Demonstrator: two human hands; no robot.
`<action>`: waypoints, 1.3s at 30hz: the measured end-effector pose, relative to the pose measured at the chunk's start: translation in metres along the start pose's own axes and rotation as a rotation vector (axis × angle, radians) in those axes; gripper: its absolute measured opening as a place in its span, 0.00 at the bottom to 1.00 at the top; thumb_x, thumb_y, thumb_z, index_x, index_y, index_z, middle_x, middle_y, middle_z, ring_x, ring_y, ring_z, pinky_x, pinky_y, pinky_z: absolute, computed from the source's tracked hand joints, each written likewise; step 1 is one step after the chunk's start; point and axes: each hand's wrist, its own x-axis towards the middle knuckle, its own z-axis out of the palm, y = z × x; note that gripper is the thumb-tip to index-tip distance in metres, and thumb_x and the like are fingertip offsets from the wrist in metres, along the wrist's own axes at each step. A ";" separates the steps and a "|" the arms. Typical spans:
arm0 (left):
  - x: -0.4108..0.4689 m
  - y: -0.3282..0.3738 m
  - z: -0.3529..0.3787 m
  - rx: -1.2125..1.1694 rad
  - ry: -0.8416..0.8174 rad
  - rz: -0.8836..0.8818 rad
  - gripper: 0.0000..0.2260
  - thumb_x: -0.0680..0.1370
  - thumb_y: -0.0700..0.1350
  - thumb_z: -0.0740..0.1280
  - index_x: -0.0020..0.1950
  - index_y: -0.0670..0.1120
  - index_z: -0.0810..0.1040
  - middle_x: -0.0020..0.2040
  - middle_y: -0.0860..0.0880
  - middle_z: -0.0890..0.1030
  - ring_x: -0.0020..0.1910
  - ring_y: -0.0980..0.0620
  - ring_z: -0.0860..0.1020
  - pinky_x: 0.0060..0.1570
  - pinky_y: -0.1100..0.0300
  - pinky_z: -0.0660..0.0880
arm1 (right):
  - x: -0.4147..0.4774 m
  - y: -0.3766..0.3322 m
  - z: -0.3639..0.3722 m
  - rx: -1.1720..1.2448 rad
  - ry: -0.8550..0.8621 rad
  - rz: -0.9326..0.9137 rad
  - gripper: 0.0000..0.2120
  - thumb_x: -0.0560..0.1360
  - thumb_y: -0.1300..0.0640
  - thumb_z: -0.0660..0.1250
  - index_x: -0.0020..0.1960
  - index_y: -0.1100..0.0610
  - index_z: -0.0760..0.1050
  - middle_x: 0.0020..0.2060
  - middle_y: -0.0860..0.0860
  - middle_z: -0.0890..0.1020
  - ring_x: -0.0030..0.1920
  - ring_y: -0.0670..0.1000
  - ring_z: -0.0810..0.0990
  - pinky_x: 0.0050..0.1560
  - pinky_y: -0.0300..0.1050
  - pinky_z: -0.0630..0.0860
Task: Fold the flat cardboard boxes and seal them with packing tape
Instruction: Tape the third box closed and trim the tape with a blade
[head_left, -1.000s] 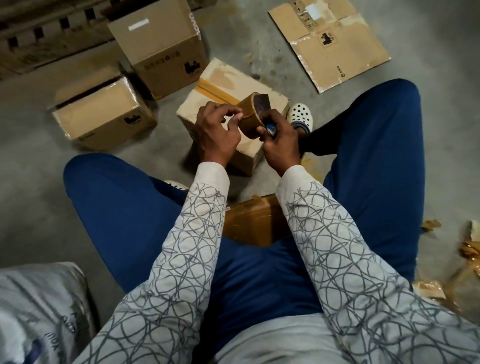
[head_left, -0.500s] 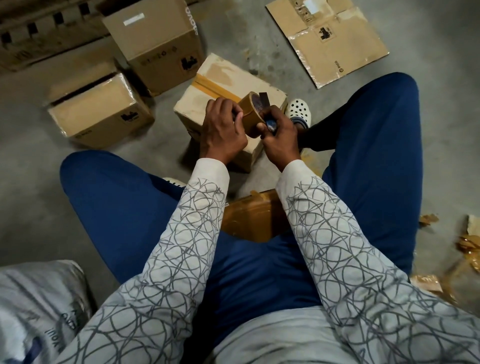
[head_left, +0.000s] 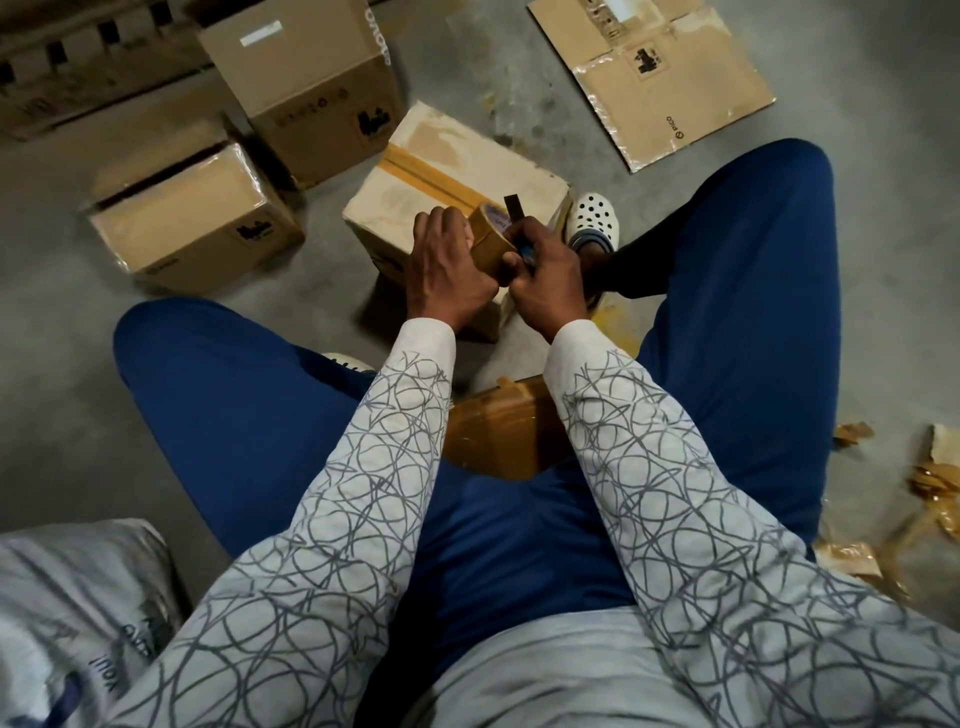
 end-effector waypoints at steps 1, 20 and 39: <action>-0.001 0.000 0.000 0.004 -0.008 0.006 0.17 0.60 0.52 0.54 0.45 0.47 0.64 0.44 0.49 0.67 0.46 0.48 0.66 0.41 0.57 0.59 | 0.000 0.000 0.001 -0.001 0.007 0.007 0.14 0.73 0.70 0.65 0.55 0.58 0.78 0.49 0.52 0.81 0.51 0.52 0.78 0.48 0.39 0.72; 0.000 -0.011 0.003 -0.354 0.195 -0.127 0.04 0.73 0.41 0.74 0.47 0.45 0.86 0.46 0.46 0.83 0.47 0.48 0.80 0.45 0.74 0.71 | 0.002 -0.004 -0.003 0.020 -0.022 0.066 0.18 0.74 0.67 0.67 0.64 0.59 0.77 0.59 0.57 0.81 0.59 0.56 0.78 0.59 0.51 0.77; -0.001 -0.015 0.007 -0.272 0.021 -0.275 0.04 0.77 0.41 0.69 0.50 0.41 0.78 0.54 0.42 0.79 0.56 0.45 0.75 0.54 0.57 0.70 | -0.002 -0.005 0.003 0.022 -0.101 0.139 0.09 0.77 0.55 0.70 0.56 0.55 0.81 0.52 0.52 0.84 0.53 0.54 0.81 0.55 0.50 0.78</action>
